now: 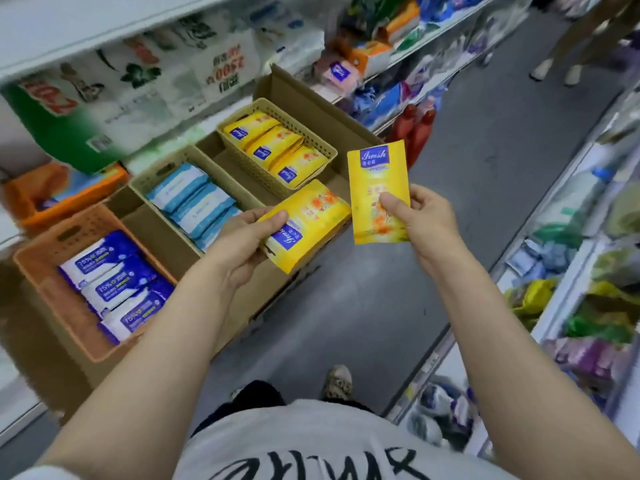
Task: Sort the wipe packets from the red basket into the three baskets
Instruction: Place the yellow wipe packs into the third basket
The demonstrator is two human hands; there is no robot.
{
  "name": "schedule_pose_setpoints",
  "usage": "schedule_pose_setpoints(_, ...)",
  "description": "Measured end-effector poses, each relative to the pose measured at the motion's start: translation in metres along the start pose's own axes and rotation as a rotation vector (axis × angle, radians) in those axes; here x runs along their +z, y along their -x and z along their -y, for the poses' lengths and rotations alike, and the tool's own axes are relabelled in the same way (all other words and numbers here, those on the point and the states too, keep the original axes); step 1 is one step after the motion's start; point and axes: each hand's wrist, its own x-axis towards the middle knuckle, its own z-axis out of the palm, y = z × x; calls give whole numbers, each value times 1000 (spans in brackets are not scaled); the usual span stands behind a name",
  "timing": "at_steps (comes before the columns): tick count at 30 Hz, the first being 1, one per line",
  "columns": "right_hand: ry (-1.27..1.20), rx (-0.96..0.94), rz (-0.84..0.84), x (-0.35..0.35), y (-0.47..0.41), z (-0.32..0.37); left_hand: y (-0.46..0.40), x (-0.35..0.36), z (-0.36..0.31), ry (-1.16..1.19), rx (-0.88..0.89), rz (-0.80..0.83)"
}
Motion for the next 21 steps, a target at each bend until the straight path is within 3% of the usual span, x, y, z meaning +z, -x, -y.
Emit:
schedule_pose_setpoints(6,56,57,181,-2,-87,11,-27,19,-12,17,-60,-75)
schedule_pose_setpoints(21,285,15,560,79,-270,45,-131,-2,-86,206,72,-439)
